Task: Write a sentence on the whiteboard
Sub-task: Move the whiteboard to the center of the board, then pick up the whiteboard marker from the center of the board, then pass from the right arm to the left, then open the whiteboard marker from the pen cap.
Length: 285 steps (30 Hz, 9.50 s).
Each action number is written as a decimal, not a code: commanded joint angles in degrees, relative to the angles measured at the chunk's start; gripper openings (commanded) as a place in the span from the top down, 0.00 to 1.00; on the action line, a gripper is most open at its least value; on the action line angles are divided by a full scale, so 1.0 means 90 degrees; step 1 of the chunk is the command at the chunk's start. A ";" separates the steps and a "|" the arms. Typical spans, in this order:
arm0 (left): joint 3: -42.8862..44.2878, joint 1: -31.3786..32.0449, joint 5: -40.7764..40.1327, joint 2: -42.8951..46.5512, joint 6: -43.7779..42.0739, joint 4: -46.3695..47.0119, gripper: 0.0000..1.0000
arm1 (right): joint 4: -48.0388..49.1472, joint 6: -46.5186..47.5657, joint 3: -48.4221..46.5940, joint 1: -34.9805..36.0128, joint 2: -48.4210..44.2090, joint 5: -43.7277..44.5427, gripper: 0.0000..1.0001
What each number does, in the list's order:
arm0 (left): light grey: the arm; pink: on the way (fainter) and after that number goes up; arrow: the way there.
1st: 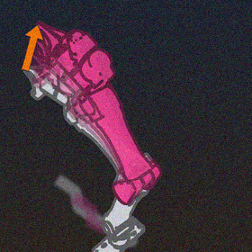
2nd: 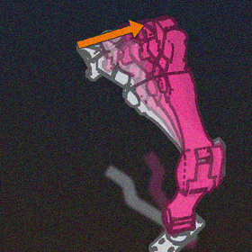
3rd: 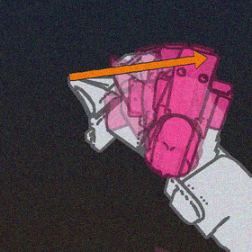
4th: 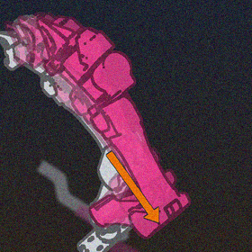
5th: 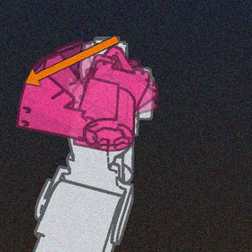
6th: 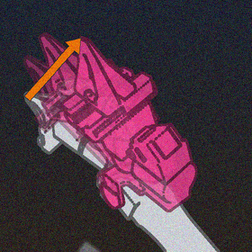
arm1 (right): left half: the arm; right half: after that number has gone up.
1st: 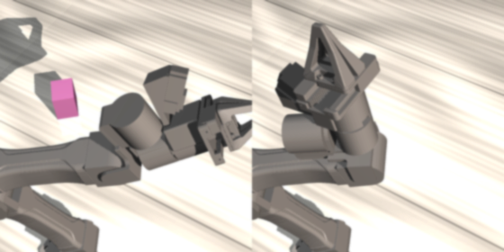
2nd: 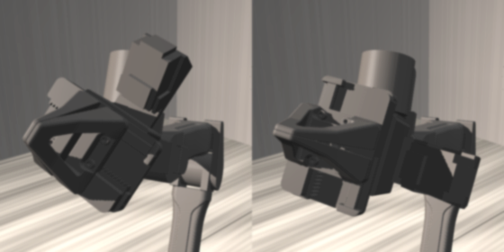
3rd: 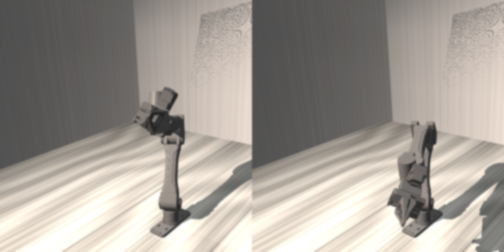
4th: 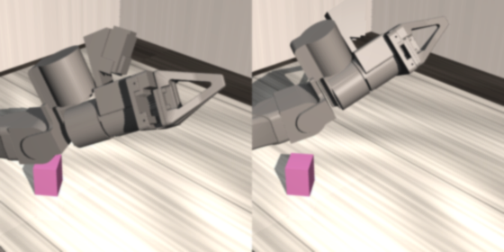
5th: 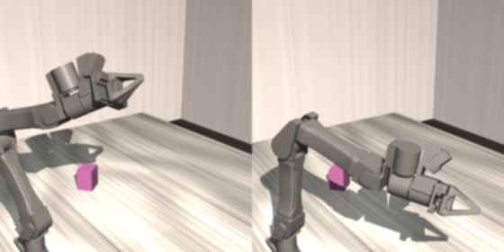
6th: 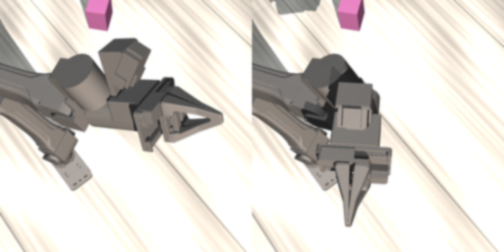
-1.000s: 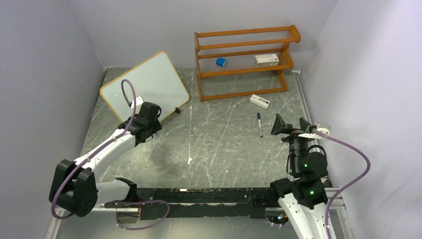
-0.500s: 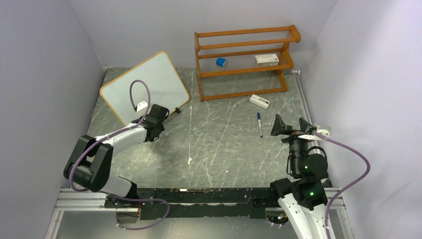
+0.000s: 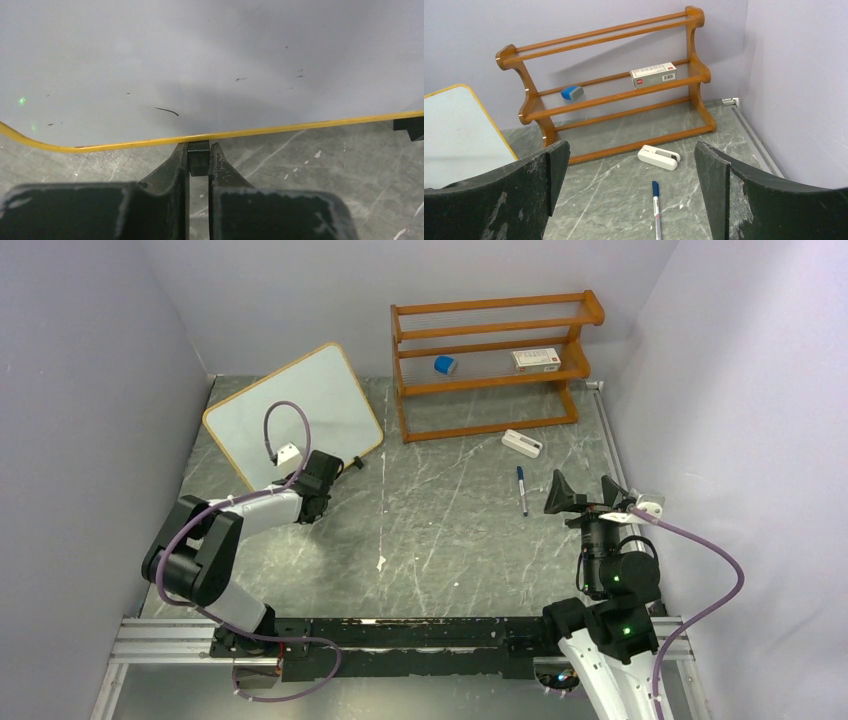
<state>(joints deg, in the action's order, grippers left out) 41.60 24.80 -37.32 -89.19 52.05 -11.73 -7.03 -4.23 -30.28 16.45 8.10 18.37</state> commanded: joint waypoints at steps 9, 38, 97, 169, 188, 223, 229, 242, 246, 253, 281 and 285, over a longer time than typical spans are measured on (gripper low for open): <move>-0.0939 0.0507 0.0553 0.0742 -0.0015 0.0051 0.95 | 0.0185 0.0109 0.0113 -0.0050 -0.0162 -0.0159 0.00; -0.0442 0.3748 0.0644 0.0323 0.1419 0.0112 0.95 | 0.0146 0.0084 0.0084 -0.0040 -0.0263 -0.0246 0.00; 0.1394 0.1456 0.1456 0.4757 -0.4220 -0.1426 0.12 | -0.2027 -0.1494 -0.1608 -0.0607 0.6326 -0.0222 0.10; 0.1503 0.0995 0.5358 0.4155 -0.3383 -0.0187 0.13 | -0.2730 -0.0404 -0.3226 0.1249 0.6267 -0.0864 1.00; 0.1514 0.0995 0.5636 0.3536 -0.1655 0.0692 0.16 | -0.2598 0.0421 -0.3362 0.2511 0.6134 -0.2886 1.00; 0.1035 0.1373 0.5602 0.2782 -0.0579 0.0766 0.53 | -0.1147 0.1039 -0.3458 0.4532 0.6730 -0.0946 1.00; 0.0945 0.1377 0.5617 0.2771 -0.0319 0.0945 0.66 | -0.1037 0.1084 -0.3378 0.4603 0.6776 -0.0869 1.00; 0.0045 0.1345 0.4974 0.3544 0.1028 0.1571 0.95 | -0.0251 0.0832 -0.2619 0.4606 0.6398 -0.1028 0.85; -0.0348 0.1275 0.4820 0.3977 0.1638 0.1908 0.95 | 0.0437 0.0322 -0.2123 0.4310 0.5924 -0.1491 0.67; -0.1003 0.1229 0.4287 0.4730 0.2454 0.2503 0.95 | 0.2098 -0.1239 -0.0941 0.2969 0.4925 -0.3311 0.50; -0.2049 0.1226 0.4400 0.4729 0.3914 0.4874 0.95 | 0.5304 -0.3722 0.0175 0.2556 0.5534 -0.4297 0.41; -0.2060 0.1229 0.4449 0.4671 0.3926 0.4926 0.95 | 0.5438 -0.3738 0.0092 0.2569 0.5663 -0.4418 0.46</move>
<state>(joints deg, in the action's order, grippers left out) 23.20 36.10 2.37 -46.85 86.85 28.99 38.44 -37.54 -27.44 39.70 58.22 -20.01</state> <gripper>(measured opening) 0.118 0.560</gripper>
